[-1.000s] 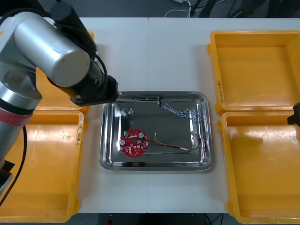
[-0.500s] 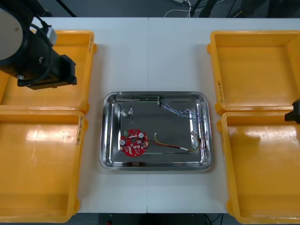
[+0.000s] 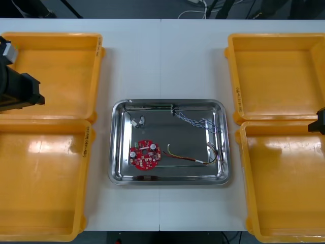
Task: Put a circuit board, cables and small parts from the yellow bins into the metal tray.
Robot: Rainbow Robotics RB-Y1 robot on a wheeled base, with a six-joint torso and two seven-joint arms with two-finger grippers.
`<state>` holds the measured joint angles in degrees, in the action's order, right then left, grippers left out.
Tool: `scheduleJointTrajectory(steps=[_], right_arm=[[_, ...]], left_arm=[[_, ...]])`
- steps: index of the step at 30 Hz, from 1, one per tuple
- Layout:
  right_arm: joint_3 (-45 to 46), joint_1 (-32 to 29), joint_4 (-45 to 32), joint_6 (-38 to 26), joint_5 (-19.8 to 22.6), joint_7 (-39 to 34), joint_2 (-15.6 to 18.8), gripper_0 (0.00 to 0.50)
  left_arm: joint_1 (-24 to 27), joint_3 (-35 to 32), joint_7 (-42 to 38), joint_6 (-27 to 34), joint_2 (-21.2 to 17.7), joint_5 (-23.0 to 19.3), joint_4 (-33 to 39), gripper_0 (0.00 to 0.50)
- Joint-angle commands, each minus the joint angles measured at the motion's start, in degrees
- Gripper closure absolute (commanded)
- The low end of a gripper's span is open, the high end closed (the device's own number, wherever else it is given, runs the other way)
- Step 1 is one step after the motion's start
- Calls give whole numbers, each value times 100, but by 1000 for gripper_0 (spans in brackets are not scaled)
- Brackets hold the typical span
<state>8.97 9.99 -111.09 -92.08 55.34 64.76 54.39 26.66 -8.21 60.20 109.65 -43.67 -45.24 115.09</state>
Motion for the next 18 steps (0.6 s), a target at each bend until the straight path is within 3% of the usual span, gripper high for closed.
scheduleJointTrajectory(steps=[1,18], right_arm=[[175,-76,-45,-38,47,168,-16,0],[175,-375,-238,-258,74,432,-16,0]], left_arm=[[-451,-480,651,35,-291,-64,391,0],[-1505,-1218,1890,35,-291,-46,620,0]])
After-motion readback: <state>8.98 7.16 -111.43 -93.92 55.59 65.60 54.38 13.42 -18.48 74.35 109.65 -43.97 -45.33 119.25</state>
